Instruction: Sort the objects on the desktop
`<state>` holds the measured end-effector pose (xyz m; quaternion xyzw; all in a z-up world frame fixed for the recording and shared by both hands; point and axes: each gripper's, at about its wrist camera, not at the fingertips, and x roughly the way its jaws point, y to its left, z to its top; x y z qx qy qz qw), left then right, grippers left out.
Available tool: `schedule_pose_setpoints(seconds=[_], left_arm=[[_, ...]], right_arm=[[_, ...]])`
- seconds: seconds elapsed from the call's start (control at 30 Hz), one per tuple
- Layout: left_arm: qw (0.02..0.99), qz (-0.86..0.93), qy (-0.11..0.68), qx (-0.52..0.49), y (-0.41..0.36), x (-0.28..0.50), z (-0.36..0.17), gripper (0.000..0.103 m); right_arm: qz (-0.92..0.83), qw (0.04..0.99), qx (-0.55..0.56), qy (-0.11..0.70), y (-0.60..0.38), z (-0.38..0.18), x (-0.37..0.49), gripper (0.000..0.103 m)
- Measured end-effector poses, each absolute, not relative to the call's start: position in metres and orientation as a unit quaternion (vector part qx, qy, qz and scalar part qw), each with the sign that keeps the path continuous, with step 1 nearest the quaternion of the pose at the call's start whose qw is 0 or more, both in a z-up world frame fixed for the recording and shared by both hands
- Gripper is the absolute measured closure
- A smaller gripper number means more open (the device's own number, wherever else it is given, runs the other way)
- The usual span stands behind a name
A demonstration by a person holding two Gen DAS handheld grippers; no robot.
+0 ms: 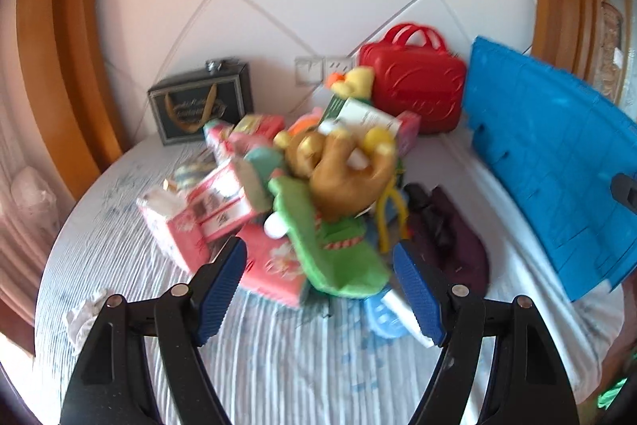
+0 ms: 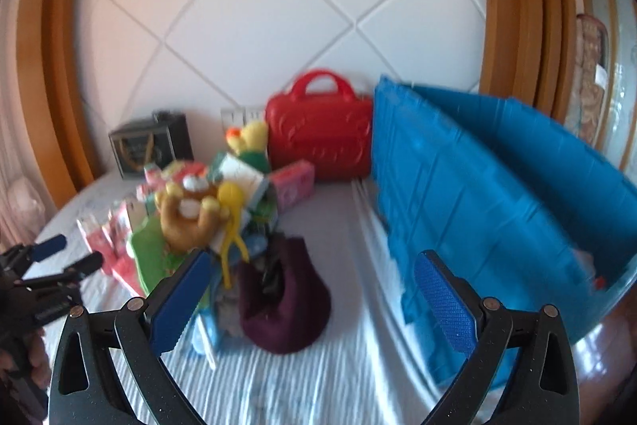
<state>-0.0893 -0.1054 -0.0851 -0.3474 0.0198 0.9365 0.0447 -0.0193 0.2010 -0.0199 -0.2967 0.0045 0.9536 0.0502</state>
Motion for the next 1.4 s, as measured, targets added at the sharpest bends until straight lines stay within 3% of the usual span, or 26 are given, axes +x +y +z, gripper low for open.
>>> schedule_pose_setpoints(seconds=[0.37, 0.47, 0.53, 0.9, 1.1, 1.13, 1.17, 1.23, 1.4], left_arm=[[0.034, 0.906, -0.005, -0.423, -0.095, -0.110, -0.157, 0.027], [0.023, 0.900, -0.003, -0.436, -0.085, -0.123, -0.170, 0.031], [0.011, 0.897, -0.007, -0.442, -0.083, -0.131, -0.176, 0.031], [-0.004, 0.915, 0.008, -0.402, -0.070, -0.214, -0.128, 0.031], [0.004, 0.906, -0.020, -0.423, -0.057, -0.272, -0.137, 0.031], [0.004, 0.903, -0.025, -0.430, -0.055, -0.279, -0.141, 0.033], [0.002, 0.900, -0.022, -0.435, -0.054, -0.286, -0.145, 0.045], [0.017, 0.898, -0.025, -0.440, -0.055, -0.287, -0.148, 0.055], [0.019, 0.907, 0.010, -0.421, -0.079, -0.272, -0.142, 0.057]], right_arm=[[0.914, 0.018, -0.406, 0.010, 0.206, -0.104, -0.070, 0.001], [0.903, 0.002, -0.429, 0.003, 0.213, -0.117, -0.081, 0.015], [0.894, -0.011, -0.447, -0.002, 0.218, -0.129, -0.089, 0.019], [0.874, -0.049, -0.482, 0.040, 0.234, -0.164, -0.140, 0.015], [0.882, -0.069, -0.465, 0.024, 0.216, -0.147, -0.179, 0.015], [0.886, -0.072, -0.459, 0.021, 0.211, -0.141, -0.187, 0.015], [0.888, -0.073, -0.454, 0.018, 0.207, -0.138, -0.194, 0.015], [0.890, -0.076, -0.449, 0.010, 0.198, -0.133, -0.207, 0.015], [0.891, -0.095, -0.443, -0.013, 0.177, -0.128, -0.229, 0.029]])
